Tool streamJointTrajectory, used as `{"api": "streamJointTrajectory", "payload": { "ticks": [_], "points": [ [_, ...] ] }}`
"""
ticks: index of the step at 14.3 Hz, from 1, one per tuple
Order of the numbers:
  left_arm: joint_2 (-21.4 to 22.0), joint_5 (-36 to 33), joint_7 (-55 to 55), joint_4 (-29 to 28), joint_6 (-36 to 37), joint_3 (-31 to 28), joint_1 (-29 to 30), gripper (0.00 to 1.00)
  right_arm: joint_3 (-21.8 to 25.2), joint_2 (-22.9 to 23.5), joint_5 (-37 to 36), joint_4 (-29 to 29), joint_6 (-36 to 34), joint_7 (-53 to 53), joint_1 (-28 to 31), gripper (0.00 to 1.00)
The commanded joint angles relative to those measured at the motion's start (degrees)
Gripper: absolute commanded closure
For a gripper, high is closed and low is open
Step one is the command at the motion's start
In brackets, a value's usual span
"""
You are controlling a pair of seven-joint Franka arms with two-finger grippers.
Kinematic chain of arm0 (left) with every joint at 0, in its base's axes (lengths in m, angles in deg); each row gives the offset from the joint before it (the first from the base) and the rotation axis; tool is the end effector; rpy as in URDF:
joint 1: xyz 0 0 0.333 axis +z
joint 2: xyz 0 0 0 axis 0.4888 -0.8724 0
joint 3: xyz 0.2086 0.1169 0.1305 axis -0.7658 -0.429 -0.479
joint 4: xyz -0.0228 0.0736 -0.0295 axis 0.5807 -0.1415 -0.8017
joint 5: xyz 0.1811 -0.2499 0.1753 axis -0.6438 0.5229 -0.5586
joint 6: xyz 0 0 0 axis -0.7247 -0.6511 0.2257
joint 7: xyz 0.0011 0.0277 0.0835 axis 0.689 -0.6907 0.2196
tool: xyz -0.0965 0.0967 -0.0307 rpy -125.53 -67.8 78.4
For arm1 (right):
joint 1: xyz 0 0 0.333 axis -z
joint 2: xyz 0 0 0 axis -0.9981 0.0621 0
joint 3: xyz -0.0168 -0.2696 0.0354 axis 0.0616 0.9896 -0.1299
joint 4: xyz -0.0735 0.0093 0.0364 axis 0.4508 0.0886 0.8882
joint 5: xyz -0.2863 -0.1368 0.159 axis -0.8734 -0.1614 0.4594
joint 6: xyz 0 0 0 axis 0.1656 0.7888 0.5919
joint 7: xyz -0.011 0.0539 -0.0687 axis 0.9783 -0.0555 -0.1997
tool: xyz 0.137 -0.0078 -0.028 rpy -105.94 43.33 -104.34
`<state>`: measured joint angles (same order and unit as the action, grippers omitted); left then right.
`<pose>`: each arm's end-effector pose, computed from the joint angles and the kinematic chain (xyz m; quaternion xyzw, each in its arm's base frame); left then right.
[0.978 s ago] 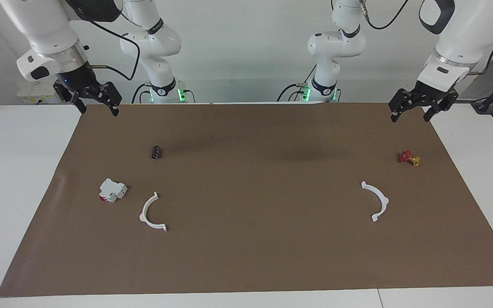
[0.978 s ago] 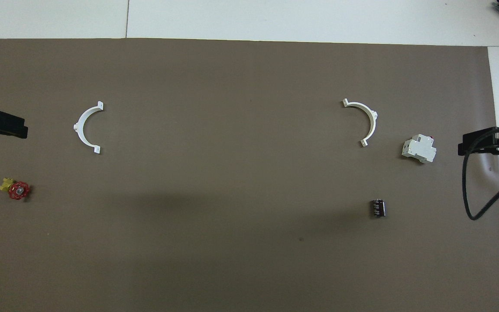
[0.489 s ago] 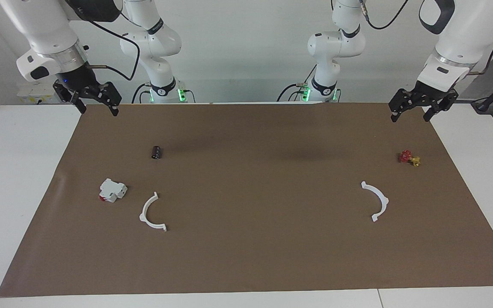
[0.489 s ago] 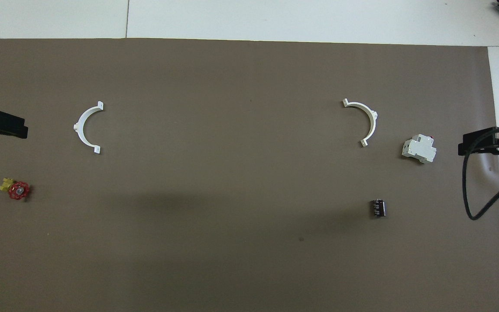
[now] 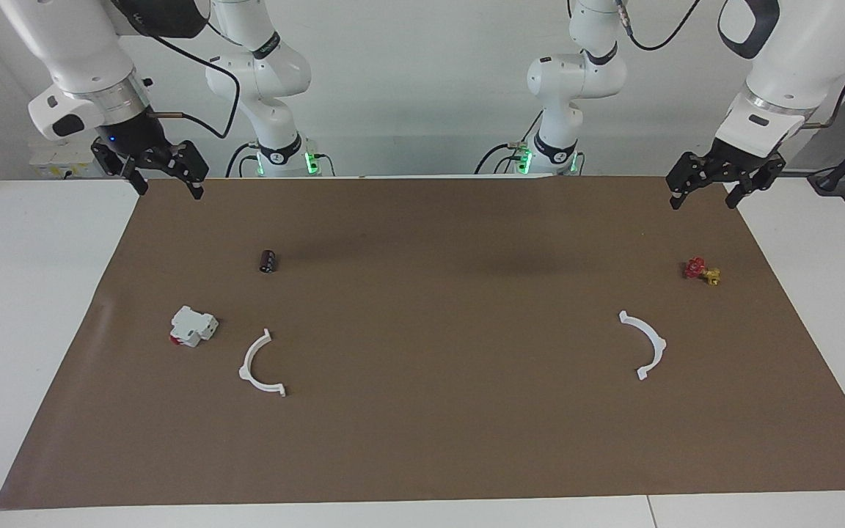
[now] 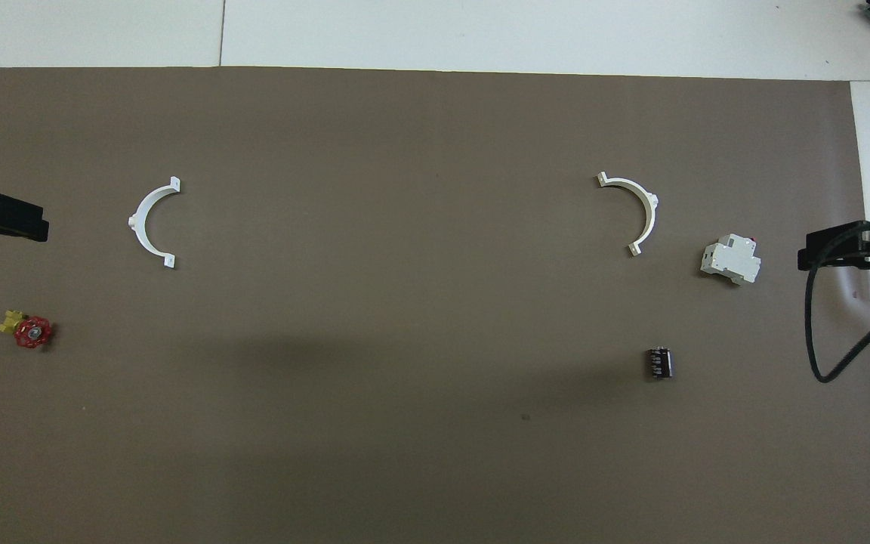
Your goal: Assemble drain pipe with both arms
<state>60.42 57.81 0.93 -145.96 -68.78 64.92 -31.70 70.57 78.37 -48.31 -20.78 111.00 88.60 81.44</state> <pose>0.5226 -0.0089 0.5526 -0.9987 0.0476 -0.0118 0.0140 0.4962 -0.0197 0.5481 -0.9977 0.0682 0.0017 0.0009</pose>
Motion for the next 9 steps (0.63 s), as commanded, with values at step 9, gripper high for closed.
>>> {"api": "streamJointTrajectory", "payload": {
  "ticks": [9],
  "points": [
    [2.1,0.6,0.4,-3.2,0.0,0.2,0.2,0.0,0.4,12.6,1.5,-1.7,19.6,-13.8,-0.5,0.0]
  ]
}}
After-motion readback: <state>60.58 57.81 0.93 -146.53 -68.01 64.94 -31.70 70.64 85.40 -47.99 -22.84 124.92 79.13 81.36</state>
